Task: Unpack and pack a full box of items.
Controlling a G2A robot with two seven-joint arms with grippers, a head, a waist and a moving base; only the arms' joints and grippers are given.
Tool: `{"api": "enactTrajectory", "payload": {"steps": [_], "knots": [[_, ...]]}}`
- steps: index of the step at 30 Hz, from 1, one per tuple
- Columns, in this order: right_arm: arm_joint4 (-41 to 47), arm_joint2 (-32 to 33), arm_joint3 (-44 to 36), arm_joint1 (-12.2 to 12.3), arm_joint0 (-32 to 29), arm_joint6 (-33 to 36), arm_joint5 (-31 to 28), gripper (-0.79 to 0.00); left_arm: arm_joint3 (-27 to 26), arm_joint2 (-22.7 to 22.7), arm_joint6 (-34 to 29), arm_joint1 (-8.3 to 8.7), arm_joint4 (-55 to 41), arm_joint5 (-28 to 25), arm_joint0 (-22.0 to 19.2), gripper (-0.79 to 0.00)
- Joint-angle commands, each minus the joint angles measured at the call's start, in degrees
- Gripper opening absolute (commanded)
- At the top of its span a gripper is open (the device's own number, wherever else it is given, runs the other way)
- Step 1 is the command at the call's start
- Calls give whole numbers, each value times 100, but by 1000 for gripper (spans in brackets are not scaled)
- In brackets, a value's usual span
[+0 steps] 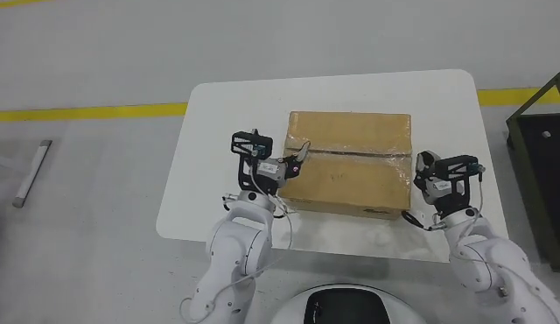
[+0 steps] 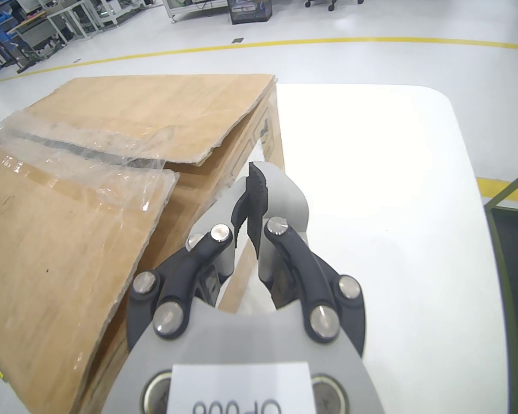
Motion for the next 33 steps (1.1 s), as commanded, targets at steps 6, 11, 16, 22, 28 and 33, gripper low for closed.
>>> {"api": "enactTrajectory", "payload": {"steps": [6, 11, 16, 22, 28, 33], "knots": [[59, 725, -404, 39, -499, -52, 71, -785, 260, 504, -523, -4, -183, -1149, -429, 0], [183, 1164, -608, 47, -848, -76, 84, -785, 430, 753, -629, -29, -205, -1409, -666, 0], [137, 1351, -753, 42, -1106, -122, 57, -785, 430, 753, -629, -29, -205, -1409, -666, 0], [175, 1432, -857, 23, -1260, -151, 65, -785, 430, 753, -629, -29, -205, -1409, -666, 0], [252, 1458, -893, 2, -1284, -116, 90, -785, 421, 804, -566, -27, -194, -1459, -642, 0], [241, 1475, -936, -12, -1298, -124, 88, -785, 588, 1155, -727, -50, 252, -1686, -953, 0]]}}
